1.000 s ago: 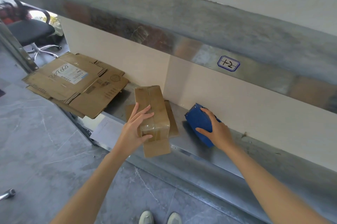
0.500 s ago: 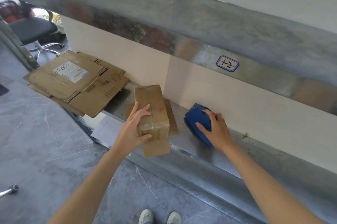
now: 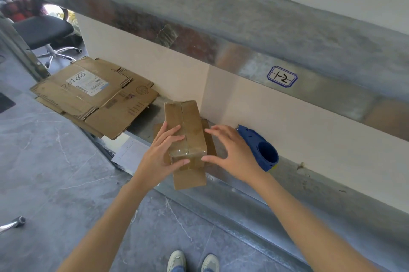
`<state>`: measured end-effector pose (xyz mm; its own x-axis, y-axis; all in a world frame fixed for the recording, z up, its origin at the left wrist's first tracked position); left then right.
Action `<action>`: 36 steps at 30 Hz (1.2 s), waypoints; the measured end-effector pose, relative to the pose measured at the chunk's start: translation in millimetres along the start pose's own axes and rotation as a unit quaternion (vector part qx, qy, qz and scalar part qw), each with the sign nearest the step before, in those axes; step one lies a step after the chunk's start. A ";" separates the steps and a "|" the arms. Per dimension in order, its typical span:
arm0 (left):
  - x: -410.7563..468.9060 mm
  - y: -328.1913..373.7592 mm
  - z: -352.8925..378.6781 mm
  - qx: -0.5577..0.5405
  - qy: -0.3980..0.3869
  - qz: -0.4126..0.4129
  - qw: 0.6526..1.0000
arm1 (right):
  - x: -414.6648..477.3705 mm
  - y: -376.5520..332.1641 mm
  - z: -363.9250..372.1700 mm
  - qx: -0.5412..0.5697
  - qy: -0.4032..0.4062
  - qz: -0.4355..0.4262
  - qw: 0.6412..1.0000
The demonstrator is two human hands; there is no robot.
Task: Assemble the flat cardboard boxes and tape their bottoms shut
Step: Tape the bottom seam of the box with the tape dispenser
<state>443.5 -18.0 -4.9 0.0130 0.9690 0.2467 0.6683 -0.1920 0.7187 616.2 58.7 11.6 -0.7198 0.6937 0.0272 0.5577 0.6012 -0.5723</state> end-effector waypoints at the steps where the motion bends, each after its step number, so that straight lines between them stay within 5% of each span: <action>1: -0.1 -0.3 -0.9 0.000 -0.003 -0.002 1.000 | 5.3 -7.7 10.4 0.000 -0.022 -0.016 1.000; 8: 0.7 -4.6 -1.7 -0.025 -0.032 -0.018 0.999 | 14.2 -5.6 22.1 0.123 0.039 -0.015 0.991; 16: -3.4 -0.5 -7.5 -0.054 0.000 -0.014 0.998 | 16.8 -12.8 21.3 0.090 0.014 -0.009 0.996; 22: -6.9 7.6 -11.4 -0.016 0.051 -0.035 0.998 | 11.8 -20.4 19.3 0.107 0.083 0.000 0.991; 27: -5.4 5.7 -12.6 0.018 0.038 -0.020 0.999 | 11.5 -15.2 12.8 0.136 0.101 0.000 0.985; 36: -12.0 -7.9 -6.0 -0.085 0.009 -0.074 0.994 | 11.8 -20.3 9.6 0.105 0.085 -0.030 0.990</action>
<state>433.6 -29.0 -9.6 -0.0913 0.9858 0.1408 0.5272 -0.0721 0.8467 592.4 50.9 15.6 -0.6592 0.7266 0.1938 0.4055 0.5605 -0.7221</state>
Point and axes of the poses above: each hand's wrist, its own x-axis towards the middle knuckle, its own z-axis out of the palm, y = z × x, the point moved 10 cm from there along x, towards the middle knuckle, and after that the axes turned 7 degrees about -y, right-handed, at the moved point
